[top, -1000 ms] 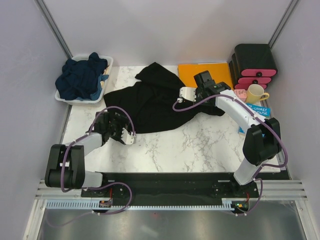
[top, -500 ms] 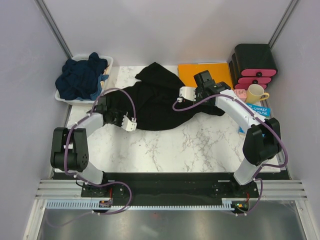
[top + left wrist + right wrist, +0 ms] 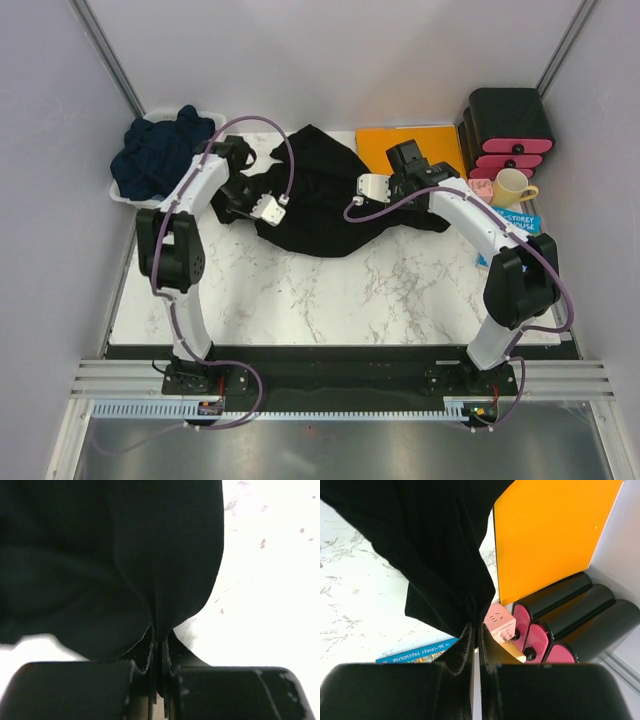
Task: Fold and stack the t-shirts
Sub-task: Flatten the tshirt out
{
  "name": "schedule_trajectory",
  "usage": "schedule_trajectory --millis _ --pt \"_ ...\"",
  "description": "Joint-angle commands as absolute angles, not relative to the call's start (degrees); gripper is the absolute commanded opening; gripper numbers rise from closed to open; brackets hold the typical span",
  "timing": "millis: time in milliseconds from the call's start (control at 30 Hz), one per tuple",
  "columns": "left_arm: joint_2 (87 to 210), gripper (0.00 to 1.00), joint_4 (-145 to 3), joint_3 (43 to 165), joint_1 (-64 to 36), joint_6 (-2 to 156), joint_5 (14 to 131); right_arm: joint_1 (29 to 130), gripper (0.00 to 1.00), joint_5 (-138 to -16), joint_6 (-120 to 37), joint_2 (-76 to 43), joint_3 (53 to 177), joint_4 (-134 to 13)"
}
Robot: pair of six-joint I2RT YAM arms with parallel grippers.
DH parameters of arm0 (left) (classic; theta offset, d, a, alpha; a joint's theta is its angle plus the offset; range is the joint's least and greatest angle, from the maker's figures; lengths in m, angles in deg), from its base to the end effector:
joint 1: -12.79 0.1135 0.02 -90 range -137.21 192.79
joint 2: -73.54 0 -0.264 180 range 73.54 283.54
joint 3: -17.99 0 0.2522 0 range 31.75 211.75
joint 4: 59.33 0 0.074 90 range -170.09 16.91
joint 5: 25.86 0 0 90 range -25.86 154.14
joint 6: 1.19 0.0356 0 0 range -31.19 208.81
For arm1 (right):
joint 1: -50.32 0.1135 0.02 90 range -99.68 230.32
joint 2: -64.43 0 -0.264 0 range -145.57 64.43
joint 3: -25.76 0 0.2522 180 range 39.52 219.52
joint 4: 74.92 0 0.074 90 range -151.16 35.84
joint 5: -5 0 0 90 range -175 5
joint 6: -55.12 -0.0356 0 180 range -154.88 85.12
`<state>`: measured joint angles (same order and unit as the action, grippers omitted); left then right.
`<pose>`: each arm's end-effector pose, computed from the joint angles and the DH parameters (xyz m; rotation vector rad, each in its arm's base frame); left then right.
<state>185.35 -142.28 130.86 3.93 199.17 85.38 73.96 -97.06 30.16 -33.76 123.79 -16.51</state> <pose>0.3788 -0.0721 0.2572 2.4001 1.3650 -0.1760 0.3388 0.1402 0.2813 -1.7978 1.9525 -0.5260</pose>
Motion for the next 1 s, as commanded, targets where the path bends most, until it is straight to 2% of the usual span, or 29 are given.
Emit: schedule_trajectory --millis 0,67,167,500,667,700,733,767,800,900,967 --pt "195.9 0.02 -159.8 138.5 2.5 202.0 80.8 74.2 0.07 -95.6 30.9 -35.4 128.4 -16.1" --pt "205.3 0.02 -161.2 150.1 2.2 198.1 81.6 74.3 0.07 -95.6 30.3 -36.0 129.3 -15.6" --pt "212.7 0.02 -161.1 159.5 2.2 196.5 82.5 74.6 0.08 -95.7 30.0 -36.2 129.9 -15.3" --pt "215.0 0.02 -154.5 161.4 2.6 197.7 83.4 75.0 0.08 -96.1 28.5 -36.4 129.0 -15.0" --pt "216.4 0.02 -145.1 158.6 2.6 189.5 80.8 75.3 0.1 -96.0 28.0 -37.4 130.0 -15.2" --pt "215.8 0.13 -142.4 157.6 2.8 188.1 80.7 75.5 0.11 -96.0 27.9 -37.4 130.0 -15.1" --pt "215.6 0.29 -140.0 155.9 2.9 184.8 80.8 75.5 0.12 -96.1 27.8 -37.7 130.1 -15.2" --pt "215.1 0.61 -137.1 155.2 3.0 184.2 81.3 75.5 0.13 -96.0 27.7 -37.7 130.0 -15.2" --pt "213.7 0.72 -134.3 153.8 3.2 180.8 81.5 75.6 0.14 -96.0 27.7 -37.9 130.0 -15.2" --pt "211.3 0.96 -125.4 148.7 3.7 176.3 81.4 75.8 0.18 -96.0 27.5 -37.8 129.4 -15.3" --pt "209.3 1.0 -120.4 146.2 3.9 173.6 80.8 75.7 0.19 -95.9 27.4 -37.7 129.1 -15.4"
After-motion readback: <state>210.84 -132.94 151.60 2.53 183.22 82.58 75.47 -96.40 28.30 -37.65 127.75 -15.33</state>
